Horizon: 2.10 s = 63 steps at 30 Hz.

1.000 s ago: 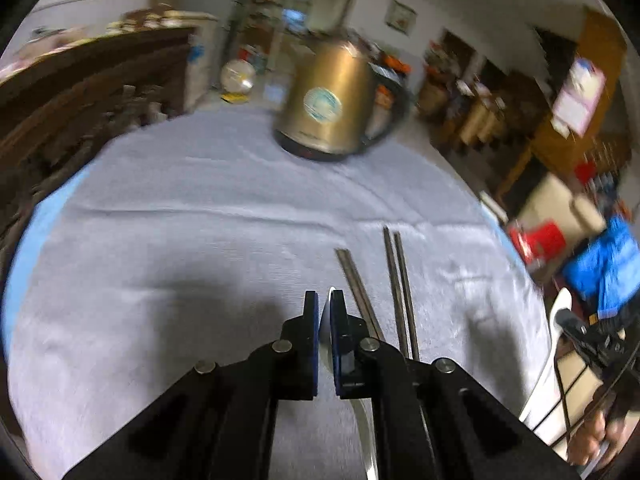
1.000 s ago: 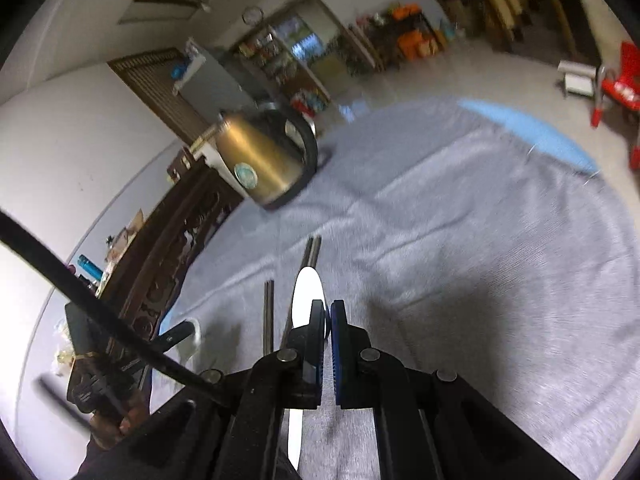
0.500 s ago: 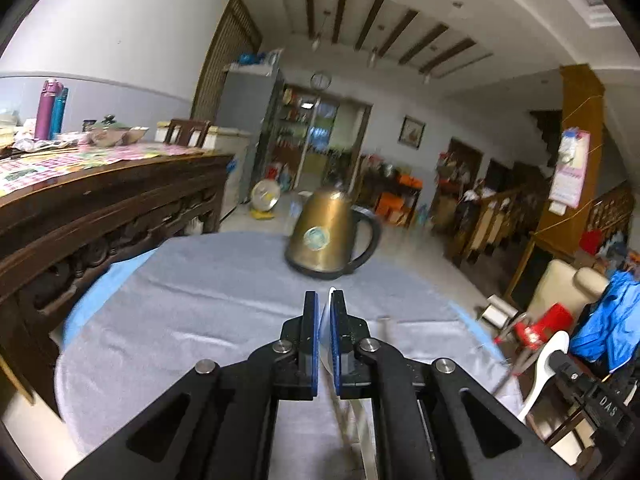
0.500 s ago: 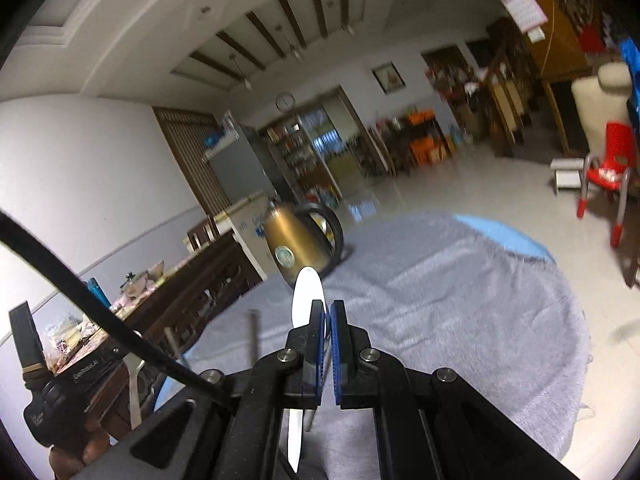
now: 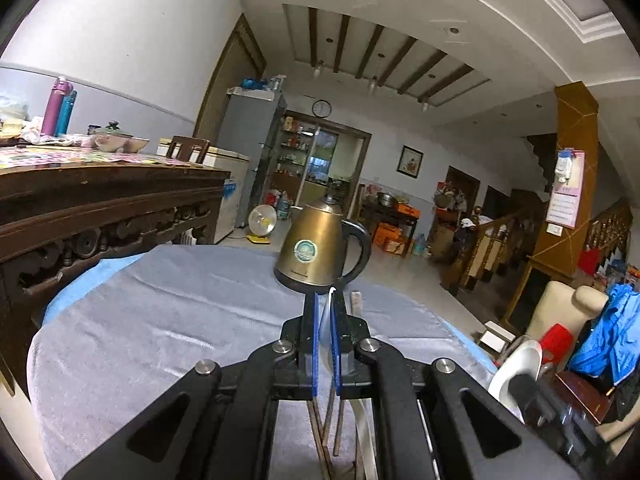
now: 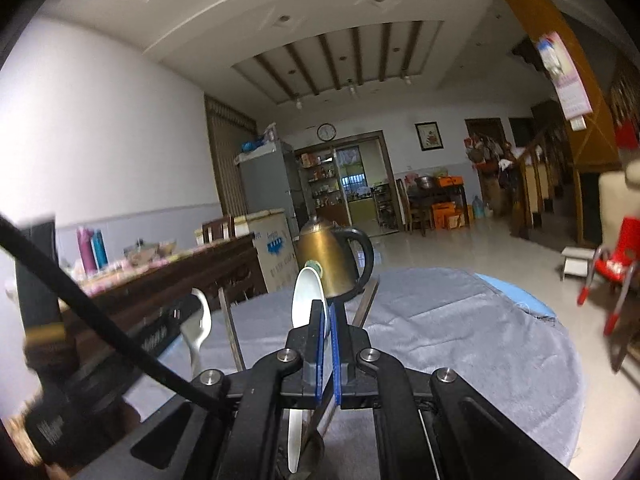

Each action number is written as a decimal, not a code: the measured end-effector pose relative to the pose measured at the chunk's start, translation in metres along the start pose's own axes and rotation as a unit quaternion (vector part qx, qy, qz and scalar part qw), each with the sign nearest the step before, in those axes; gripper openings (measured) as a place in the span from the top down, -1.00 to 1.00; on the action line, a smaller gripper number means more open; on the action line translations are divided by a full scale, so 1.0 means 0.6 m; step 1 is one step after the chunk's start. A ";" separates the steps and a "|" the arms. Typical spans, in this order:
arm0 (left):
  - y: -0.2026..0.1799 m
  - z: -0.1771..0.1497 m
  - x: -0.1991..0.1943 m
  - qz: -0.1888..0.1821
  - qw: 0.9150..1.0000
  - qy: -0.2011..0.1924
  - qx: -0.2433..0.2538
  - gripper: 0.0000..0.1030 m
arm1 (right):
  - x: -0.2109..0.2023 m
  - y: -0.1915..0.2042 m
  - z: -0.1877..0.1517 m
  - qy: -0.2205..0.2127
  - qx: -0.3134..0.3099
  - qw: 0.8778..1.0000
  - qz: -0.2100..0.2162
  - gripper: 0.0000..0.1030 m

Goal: Organize utensils

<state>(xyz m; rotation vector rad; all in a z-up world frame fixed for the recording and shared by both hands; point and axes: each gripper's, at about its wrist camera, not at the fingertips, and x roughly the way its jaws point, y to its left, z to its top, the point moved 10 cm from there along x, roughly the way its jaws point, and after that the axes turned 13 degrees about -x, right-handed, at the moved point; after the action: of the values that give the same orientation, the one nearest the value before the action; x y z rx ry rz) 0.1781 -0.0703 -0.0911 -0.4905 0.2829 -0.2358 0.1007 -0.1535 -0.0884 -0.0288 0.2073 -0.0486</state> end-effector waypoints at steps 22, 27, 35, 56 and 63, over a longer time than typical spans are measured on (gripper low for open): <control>0.004 -0.071 -0.017 0.011 0.999 0.012 0.049 0.88 | -0.007 0.004 -0.048 0.044 -0.012 0.999 0.019 0.93; 0.000 -0.082 -0.034 -0.006 0.998 0.031 0.054 0.88 | -0.011 0.007 -0.051 0.048 -0.017 0.998 0.027 0.93; 0.001 -0.103 -0.071 -0.030 0.995 0.069 0.058 0.88 | -0.009 0.013 -0.059 0.062 -0.012 0.997 0.049 0.92; 0.084 -0.085 -0.090 0.031 0.994 0.091 0.048 0.01 | -0.013 -0.077 -0.086 0.091 0.062 0.994 0.004 0.21; 0.130 -0.102 -0.063 0.052 0.990 0.129 0.019 -0.08 | -0.003 -0.092 -0.111 0.114 0.089 0.989 0.006 0.21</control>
<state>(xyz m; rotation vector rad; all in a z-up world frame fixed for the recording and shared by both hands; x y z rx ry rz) 0.1351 -0.0187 -0.1731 -0.4068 0.5550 -0.2018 0.0830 -0.2103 -0.1514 0.1566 0.4319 -0.0592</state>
